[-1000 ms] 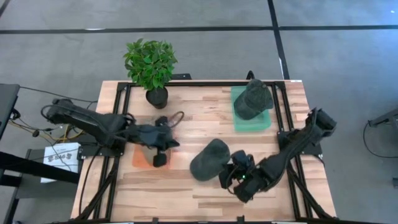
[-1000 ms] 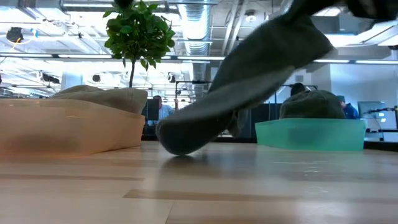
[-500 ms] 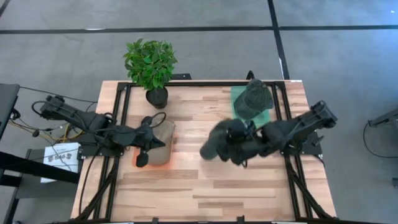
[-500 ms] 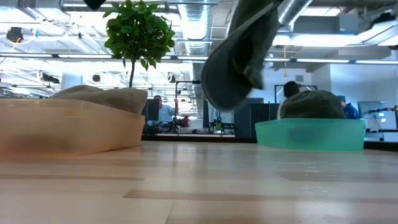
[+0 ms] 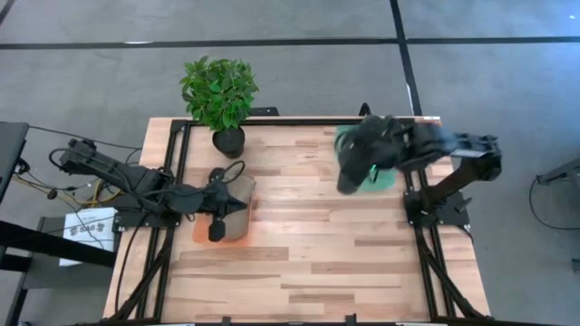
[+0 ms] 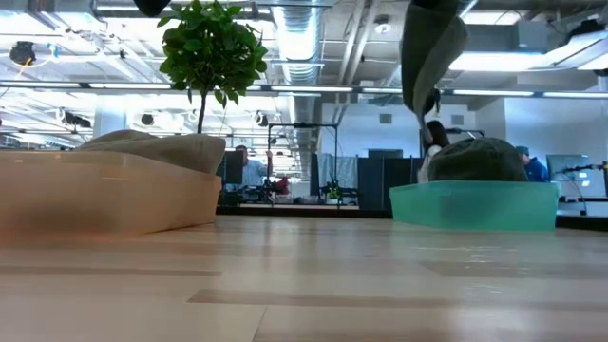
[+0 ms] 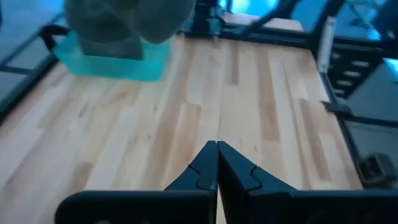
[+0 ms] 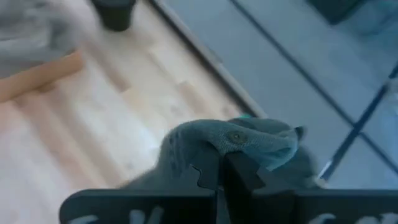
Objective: Pick & Place hat
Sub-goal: Put the blue cap into the blue bin
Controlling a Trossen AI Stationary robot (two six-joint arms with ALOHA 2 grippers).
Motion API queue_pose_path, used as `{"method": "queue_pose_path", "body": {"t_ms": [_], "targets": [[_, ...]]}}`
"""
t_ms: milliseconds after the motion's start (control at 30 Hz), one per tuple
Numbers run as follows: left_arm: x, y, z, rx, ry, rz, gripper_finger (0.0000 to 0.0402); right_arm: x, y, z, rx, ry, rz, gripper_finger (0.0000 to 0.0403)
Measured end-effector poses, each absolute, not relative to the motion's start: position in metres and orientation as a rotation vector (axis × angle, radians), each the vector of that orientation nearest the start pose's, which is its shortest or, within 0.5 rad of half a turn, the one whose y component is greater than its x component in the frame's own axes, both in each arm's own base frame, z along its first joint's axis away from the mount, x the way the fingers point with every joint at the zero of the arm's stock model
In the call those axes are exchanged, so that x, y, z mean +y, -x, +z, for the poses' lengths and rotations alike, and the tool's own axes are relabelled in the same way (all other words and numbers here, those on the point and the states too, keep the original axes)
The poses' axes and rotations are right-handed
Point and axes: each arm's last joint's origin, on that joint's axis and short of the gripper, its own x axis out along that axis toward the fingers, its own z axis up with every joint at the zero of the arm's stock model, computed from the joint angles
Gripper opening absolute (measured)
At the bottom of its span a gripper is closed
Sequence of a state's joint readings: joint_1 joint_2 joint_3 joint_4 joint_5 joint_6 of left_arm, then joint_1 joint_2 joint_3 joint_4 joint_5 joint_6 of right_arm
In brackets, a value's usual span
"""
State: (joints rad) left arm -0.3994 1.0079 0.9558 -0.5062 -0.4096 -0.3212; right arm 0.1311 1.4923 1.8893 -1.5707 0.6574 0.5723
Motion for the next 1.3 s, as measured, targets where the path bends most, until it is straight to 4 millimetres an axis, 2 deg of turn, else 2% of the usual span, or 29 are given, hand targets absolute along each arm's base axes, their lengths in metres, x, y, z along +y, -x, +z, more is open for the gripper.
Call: {"method": "queue_pose_path", "body": {"t_ms": [167, 333, 467, 733, 900, 1100, 1200, 1300], "targets": [[-0.067, -0.199, 0.329, 0.436, 0.110, 0.160, 0.0000, -0.018, -0.198, 0.456, 0.868, 0.010, -0.801, 0.0000], [-0.061, -0.204, 0.334, 0.367, 0.148, 0.210, 0.0000, -0.039, -0.175, 0.462, 0.867, 0.060, -0.850, 0.0000], [-0.055, -0.207, 0.337, 0.334, 0.165, 0.243, 0.0000, -0.052, -0.171, 0.457, 0.847, 0.081, -0.857, 0.0000], [-0.048, -0.209, 0.339, 0.312, 0.206, 0.279, 0.0000, -0.073, -0.181, 0.436, 0.818, 0.072, -0.800, 0.0000], [-0.048, -0.209, 0.339, 0.310, 0.226, 0.282, 0.0000, -0.076, -0.180, 0.408, 0.908, 0.057, -0.806, 0.0000], [-0.048, -0.209, 0.338, 0.310, 0.229, 0.283, 0.0000, -0.076, -0.172, 0.344, 1.093, -0.002, -0.840, 0.0000], [-0.048, -0.209, 0.338, 0.309, 0.227, 0.290, 0.0000, -0.074, -0.167, 0.323, 1.103, -0.033, -0.880, 0.0000], [-0.048, -0.209, 0.338, 0.309, 0.224, 0.298, 0.0000, -0.071, -0.165, 0.314, 1.056, -0.078, -0.875, 0.0000]]}}
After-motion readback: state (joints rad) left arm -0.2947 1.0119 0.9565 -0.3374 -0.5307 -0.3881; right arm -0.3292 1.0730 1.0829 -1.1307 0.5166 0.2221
